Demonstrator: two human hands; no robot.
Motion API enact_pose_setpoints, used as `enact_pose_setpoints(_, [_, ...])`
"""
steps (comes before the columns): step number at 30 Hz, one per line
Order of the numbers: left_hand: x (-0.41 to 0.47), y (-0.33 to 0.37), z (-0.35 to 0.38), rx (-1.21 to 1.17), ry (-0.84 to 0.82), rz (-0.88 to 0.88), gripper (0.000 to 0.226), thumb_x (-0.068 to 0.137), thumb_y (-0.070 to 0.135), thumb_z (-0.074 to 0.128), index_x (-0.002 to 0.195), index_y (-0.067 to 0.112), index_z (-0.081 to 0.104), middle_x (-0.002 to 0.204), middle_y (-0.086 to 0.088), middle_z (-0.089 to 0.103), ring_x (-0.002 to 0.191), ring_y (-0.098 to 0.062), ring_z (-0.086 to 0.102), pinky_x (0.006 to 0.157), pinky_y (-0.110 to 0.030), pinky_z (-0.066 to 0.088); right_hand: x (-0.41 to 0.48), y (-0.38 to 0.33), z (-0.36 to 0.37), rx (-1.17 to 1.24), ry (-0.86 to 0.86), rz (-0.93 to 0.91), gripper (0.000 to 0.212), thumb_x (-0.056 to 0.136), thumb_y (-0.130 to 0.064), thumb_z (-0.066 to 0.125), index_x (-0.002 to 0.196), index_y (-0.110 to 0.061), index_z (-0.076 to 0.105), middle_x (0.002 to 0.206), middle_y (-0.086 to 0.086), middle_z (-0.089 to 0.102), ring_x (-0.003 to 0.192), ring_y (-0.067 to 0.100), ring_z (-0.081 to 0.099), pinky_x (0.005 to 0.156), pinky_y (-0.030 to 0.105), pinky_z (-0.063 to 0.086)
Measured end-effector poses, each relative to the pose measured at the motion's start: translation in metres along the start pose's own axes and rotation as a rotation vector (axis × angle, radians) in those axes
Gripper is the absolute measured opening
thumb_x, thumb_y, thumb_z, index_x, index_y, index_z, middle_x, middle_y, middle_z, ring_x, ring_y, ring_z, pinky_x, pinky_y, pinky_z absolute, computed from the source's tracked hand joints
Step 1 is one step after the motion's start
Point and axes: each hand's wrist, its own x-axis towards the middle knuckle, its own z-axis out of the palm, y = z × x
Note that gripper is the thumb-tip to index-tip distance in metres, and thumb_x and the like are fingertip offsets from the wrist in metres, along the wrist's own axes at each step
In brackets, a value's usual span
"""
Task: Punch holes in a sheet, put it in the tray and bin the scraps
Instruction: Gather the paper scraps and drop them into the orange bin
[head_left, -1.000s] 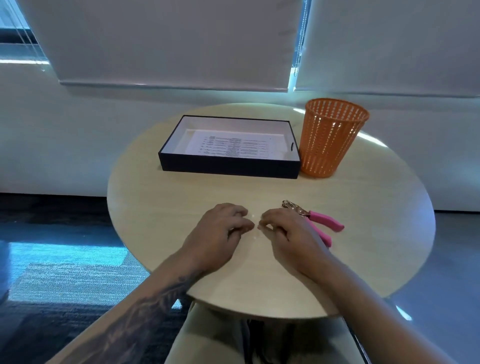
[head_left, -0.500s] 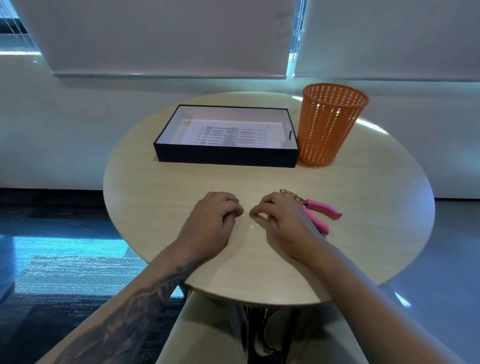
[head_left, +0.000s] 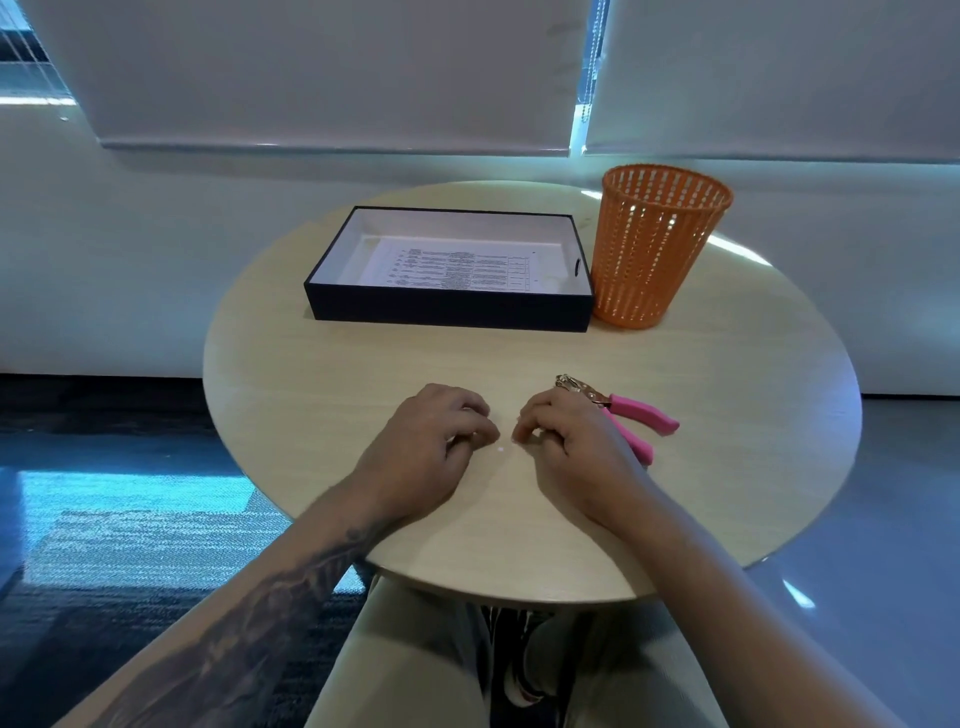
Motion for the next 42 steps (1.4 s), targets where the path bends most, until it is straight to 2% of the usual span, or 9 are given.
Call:
enact_pose_setpoints(6, [0.001,-0.002,0.001,-0.084,0.053,-0.041,0.023,0.089,0.014,0.052,0.093,0.023,0.073,0.112,0.013,0.064,0.109,-0.010,0.051,0.093,-0.038,0.047,-0.001,0.002,0.000,0.106,0.115,0.043,0.029,0.084,0.006,0.054,0.084,-0.016,0.073,0.101,-0.006,0.067,0.100,0.005,0.061,0.089,0.023,0.048])
enact_pose_setpoints(12, [-0.001,0.003,-0.003,-0.026,-0.040,0.047,0.028,0.090,0.019,0.050,0.099,0.029,0.075,0.118,0.012,0.063,0.116,-0.011,0.049,0.096,-0.036,0.045,0.000,0.001,0.000,-0.047,-0.024,-0.036,0.033,0.084,-0.019,0.049,0.093,-0.027,0.079,0.110,-0.011,0.064,0.108,0.005,0.052,0.096,0.021,0.039])
enact_pose_setpoints(17, [-0.003,0.005,-0.004,-0.100,-0.005,0.005,0.025,0.086,0.013,0.049,0.091,0.024,0.071,0.116,0.011,0.063,0.115,-0.010,0.050,0.093,-0.039,0.047,-0.001,0.003,0.000,0.028,0.064,0.036,0.030,0.085,0.003,0.055,0.079,-0.021,0.074,0.105,-0.009,0.064,0.103,0.004,0.057,0.086,0.020,0.044])
enact_pose_setpoints(21, [-0.003,0.004,-0.003,-0.044,-0.063,0.057,0.025,0.090,0.018,0.053,0.096,0.030,0.074,0.120,0.012,0.062,0.118,-0.008,0.048,0.095,-0.038,0.046,-0.001,0.003,0.001,-0.057,-0.013,-0.038,0.031,0.086,-0.011,0.053,0.086,-0.027,0.079,0.112,-0.013,0.063,0.112,0.006,0.052,0.096,0.024,0.039])
enact_pose_setpoints(25, [-0.003,0.005,-0.004,-0.101,0.002,-0.007,0.035,0.088,0.022,0.040,0.104,0.026,0.071,0.121,0.012,0.062,0.117,-0.008,0.050,0.096,-0.034,0.047,-0.004,-0.004,-0.003,0.012,0.042,0.005,0.027,0.090,-0.011,0.053,0.091,-0.025,0.076,0.108,-0.014,0.063,0.109,0.002,0.054,0.097,0.029,0.047])
enact_pose_setpoints(28, [-0.003,0.004,-0.002,-0.104,0.070,-0.020,0.028,0.089,0.007,0.048,0.103,0.020,0.069,0.116,0.010,0.063,0.111,-0.011,0.053,0.093,-0.036,0.048,-0.008,-0.013,-0.004,-0.002,0.016,-0.024,0.030,0.088,-0.038,0.046,0.098,-0.026,0.073,0.106,-0.015,0.062,0.106,0.002,0.055,0.094,0.029,0.048])
enact_pose_setpoints(32, [0.001,-0.003,0.001,-0.035,0.139,-0.073,0.025,0.088,0.008,0.052,0.106,0.020,0.066,0.114,0.007,0.064,0.109,-0.015,0.054,0.093,-0.041,0.047,-0.008,-0.014,-0.002,-0.127,-0.002,-0.069,0.032,0.091,-0.043,0.063,0.120,-0.029,0.067,0.109,-0.018,0.059,0.103,0.002,0.056,0.090,0.028,0.053])
enact_pose_setpoints(38, [0.005,0.001,0.004,0.152,-0.006,-0.155,0.037,0.099,0.029,0.048,0.134,0.021,0.058,0.147,0.001,0.052,0.138,-0.019,0.040,0.116,-0.038,0.030,0.004,-0.018,-0.007,-0.358,-0.091,-0.121,0.030,0.097,-0.047,0.058,0.118,-0.029,0.072,0.105,-0.012,0.064,0.099,0.006,0.056,0.085,0.027,0.051])
enact_pose_setpoints(42, [0.005,0.003,0.003,0.202,-0.051,-0.178,0.040,0.103,0.034,0.041,0.139,0.024,0.054,0.155,0.002,0.044,0.146,-0.022,0.029,0.118,-0.039,0.023,0.011,-0.028,-0.014,-0.465,-0.163,-0.160,0.028,0.100,-0.043,0.054,0.117,-0.029,0.072,0.106,-0.008,0.066,0.096,0.011,0.060,0.076,0.027,0.046])
